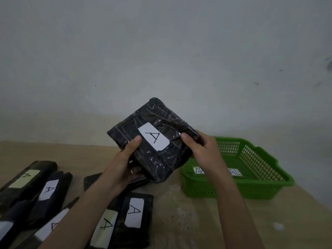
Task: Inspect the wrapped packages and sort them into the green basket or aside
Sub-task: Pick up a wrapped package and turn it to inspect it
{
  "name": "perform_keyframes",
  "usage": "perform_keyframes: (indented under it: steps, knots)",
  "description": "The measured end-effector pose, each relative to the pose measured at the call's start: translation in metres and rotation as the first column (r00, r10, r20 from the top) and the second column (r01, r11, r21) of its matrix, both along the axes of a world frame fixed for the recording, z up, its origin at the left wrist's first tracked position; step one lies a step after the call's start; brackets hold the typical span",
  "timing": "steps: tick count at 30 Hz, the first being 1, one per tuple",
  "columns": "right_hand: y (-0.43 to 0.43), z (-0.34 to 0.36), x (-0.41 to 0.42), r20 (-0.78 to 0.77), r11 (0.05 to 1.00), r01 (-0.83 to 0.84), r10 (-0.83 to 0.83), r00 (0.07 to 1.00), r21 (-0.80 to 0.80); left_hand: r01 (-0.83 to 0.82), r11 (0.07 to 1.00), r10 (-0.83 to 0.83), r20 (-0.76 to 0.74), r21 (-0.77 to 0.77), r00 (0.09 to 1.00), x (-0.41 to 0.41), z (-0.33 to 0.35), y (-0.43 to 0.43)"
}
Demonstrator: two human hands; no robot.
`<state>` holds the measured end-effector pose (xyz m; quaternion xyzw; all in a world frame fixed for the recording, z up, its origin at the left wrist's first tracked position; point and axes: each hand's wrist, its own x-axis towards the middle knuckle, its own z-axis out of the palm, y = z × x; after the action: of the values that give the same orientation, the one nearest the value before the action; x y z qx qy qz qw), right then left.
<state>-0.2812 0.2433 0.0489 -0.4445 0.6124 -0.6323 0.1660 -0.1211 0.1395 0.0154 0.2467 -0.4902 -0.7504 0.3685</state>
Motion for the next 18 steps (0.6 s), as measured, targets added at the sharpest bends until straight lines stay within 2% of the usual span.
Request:
perform_keyframes:
  steps: [3, 6, 9, 12, 14, 16, 18]
  knots:
    - [0.012, 0.001, -0.013, -0.016, 1.0, 0.005, -0.005, 1.0, 0.003, 0.018, 0.998, -0.02, -0.034, -0.059, 0.999, 0.0, 0.005, 0.001]
    - [0.028, 0.006, -0.034, -0.017, 0.999, 0.033, -0.033, 0.999, 0.007, -0.069, 0.993, 0.065, -0.046, -0.091, 0.997, -0.004, 0.02, -0.005]
    - [0.046, 0.012, -0.061, -0.024, 0.997, 0.079, -0.079, 0.997, 0.0, 0.035, 0.964, 0.008, 0.162, -0.263, 0.987, -0.021, 0.036, -0.01]
    - [0.057, 0.012, -0.085, -0.037, 0.991, 0.13, -0.131, 0.991, -0.03, 0.176, 0.886, 0.014, 0.405, -0.428, 0.914, -0.052, 0.05, -0.006]
    - [0.062, 0.009, -0.098, -0.029, 0.984, 0.164, -0.166, 0.986, -0.062, 0.165, 0.835, 0.111, 0.454, -0.526, 0.884, -0.079, 0.054, -0.001]
    - [0.065, 0.006, -0.112, -0.025, 0.977, 0.196, -0.199, 0.98, -0.085, 0.103, 0.794, 0.218, 0.439, -0.6, 0.872, -0.105, 0.058, 0.006]
    - [0.068, 0.004, -0.129, 0.02, 0.974, 0.205, -0.204, 0.979, -0.094, 0.048, 0.789, 0.272, 0.418, -0.613, 0.867, -0.13, 0.058, 0.009]
